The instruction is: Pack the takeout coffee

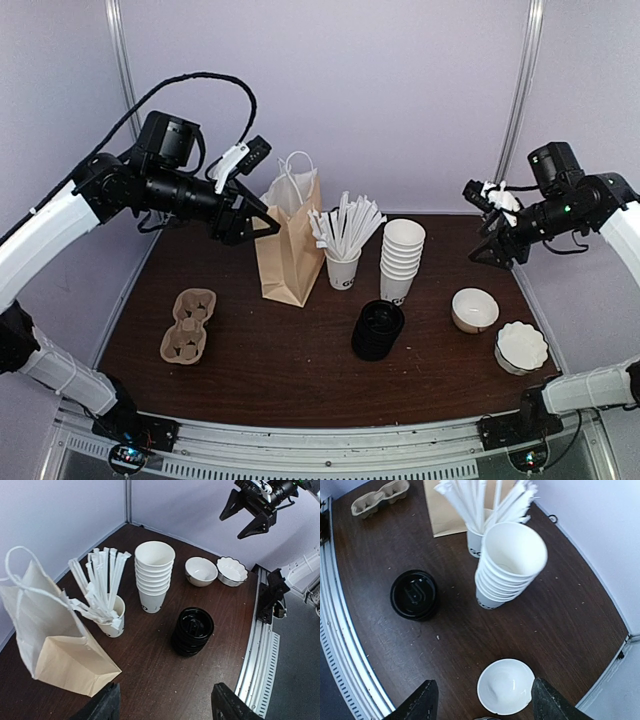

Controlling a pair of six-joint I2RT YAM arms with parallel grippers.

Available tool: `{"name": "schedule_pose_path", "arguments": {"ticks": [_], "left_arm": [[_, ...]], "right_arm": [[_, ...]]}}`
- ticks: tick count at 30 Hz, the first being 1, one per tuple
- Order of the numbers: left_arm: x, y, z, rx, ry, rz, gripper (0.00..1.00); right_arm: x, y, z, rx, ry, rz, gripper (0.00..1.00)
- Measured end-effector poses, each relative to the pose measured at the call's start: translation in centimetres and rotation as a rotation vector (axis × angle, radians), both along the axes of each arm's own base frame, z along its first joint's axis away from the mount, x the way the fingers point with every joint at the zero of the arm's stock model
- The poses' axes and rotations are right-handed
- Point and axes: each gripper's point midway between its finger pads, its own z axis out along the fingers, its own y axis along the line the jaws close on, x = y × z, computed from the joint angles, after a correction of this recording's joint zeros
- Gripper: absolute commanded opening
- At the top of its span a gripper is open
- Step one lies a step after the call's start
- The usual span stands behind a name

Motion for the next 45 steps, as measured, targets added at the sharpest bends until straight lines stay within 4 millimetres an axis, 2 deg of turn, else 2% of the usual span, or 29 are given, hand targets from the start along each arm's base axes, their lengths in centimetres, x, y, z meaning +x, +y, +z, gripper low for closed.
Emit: {"name": "schedule_pose_path", "arguments": {"ticks": [4,7,11,12,13,14,18,24,27,33,36,41,45], "left_arm": [[-1.7,-2.6,-1.0,0.04,-0.007,-0.092,0.65],[-2.5,-3.9,-3.2,0.114,0.007,-0.127,0.68],[-2.8,-4.8,-5.9,0.181,0.034,-0.138,0.7],[-2.7,-4.8,-6.3,0.19,0.041,-0.137,0.71],[-2.7,-4.8,-6.9,0.2,0.053,-0.135,0.71],[-2.7,-4.8,-7.4,0.207,0.061,-0.133,0.71],[-2.9,-5.2,-8.9,0.21,0.086,-0.13,0.72],[-3.4,-6.0,-10.6,0.195,0.117,-0.122,0.72],[-3.4,-6.2,-10.9,0.188,0.122,-0.119,0.72],[-3.3,-6.4,-11.2,0.18,0.118,-0.116,0.72],[-3.2,-6.4,-11.3,0.176,0.116,-0.116,0.73],[-3.1,-6.4,-11.6,0.178,0.113,-0.111,0.73],[-3.0,-6.5,-11.5,0.174,0.107,-0.109,0.73]], "right_arm": [[-1.7,2.5,-1.2,-0.059,0.026,0.144,0.52],[-1.5,3.1,-1.8,-0.084,0.04,0.172,0.49],[0.6,4.0,-1.9,-0.122,0.046,0.179,0.4],[1.5,4.6,-1.6,-0.133,0.042,0.186,0.39],[2.0,4.8,-0.5,-0.132,0.012,0.185,0.39],[3.2,5.9,-1.1,-0.148,0.036,0.202,0.38],[6.3,8.6,-1.1,-0.156,0.047,0.216,0.38],[8.5,12.1,-2.7,-0.171,0.123,0.242,0.38],[9.3,13.3,-3.8,-0.179,0.166,0.244,0.36],[9.9,13.6,-6.0,-0.208,0.251,0.222,0.33],[9.8,13.3,-6.8,-0.226,0.281,0.201,0.28],[9.6,13.0,-7.1,-0.235,0.302,0.178,0.21],[9.5,12.8,-7.3,-0.245,0.314,0.171,0.18]]}}
